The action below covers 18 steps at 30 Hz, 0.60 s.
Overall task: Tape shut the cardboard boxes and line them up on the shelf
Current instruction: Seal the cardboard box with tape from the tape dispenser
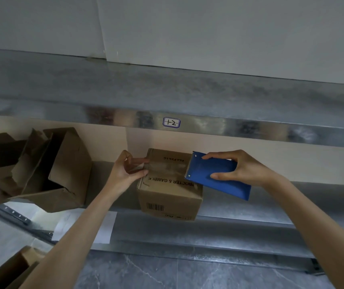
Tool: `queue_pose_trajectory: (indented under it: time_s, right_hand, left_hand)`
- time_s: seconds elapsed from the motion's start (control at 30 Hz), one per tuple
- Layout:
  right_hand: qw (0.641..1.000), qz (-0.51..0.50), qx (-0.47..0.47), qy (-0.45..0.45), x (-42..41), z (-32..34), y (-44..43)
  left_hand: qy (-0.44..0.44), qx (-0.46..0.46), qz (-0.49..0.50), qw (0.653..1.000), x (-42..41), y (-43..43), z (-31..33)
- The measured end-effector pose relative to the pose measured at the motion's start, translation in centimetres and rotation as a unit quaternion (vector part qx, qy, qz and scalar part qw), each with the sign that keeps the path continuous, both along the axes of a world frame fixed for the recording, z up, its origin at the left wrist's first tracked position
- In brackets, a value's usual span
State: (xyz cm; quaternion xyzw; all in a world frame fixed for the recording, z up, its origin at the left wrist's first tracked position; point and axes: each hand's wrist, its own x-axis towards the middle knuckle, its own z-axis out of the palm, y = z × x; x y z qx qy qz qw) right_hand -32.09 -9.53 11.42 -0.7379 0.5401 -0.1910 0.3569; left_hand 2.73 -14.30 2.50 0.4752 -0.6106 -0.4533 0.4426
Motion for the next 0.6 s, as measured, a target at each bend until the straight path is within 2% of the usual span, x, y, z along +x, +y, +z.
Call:
queue_pose_trajectory:
  time_s: [0.6]
  right_hand:
    - [0.998, 0.003, 0.044, -0.046, -1.2, -0.1, -0.5]
  left_hand:
    - [-0.046, 0.035, -0.016, 0.998, 0.1, -0.2, 0.9]
